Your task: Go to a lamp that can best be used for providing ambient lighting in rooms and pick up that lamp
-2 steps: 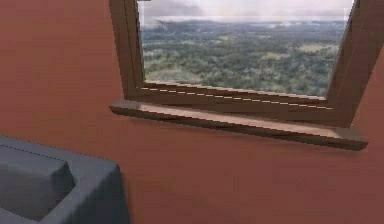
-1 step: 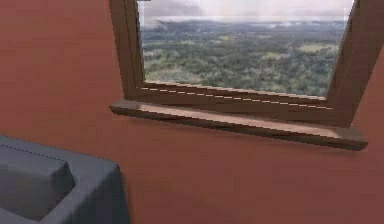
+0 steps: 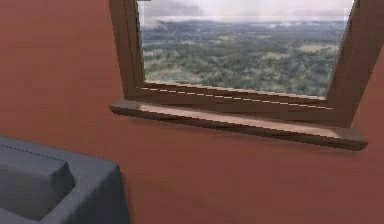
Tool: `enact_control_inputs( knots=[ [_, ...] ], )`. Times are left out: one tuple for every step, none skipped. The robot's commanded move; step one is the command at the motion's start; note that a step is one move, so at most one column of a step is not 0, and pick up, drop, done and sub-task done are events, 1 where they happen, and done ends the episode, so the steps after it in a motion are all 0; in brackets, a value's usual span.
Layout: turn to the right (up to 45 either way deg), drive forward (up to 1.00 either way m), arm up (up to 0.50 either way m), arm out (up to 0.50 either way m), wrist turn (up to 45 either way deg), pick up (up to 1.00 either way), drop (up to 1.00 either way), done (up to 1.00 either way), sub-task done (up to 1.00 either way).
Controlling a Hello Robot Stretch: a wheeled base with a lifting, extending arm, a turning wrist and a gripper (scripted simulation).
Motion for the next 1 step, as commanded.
enact_control_inputs(
  knots=[
    [0.0,0.00,0.00,0.00,0.0,0.00,0.00,1.00,0.00]
  ],
)
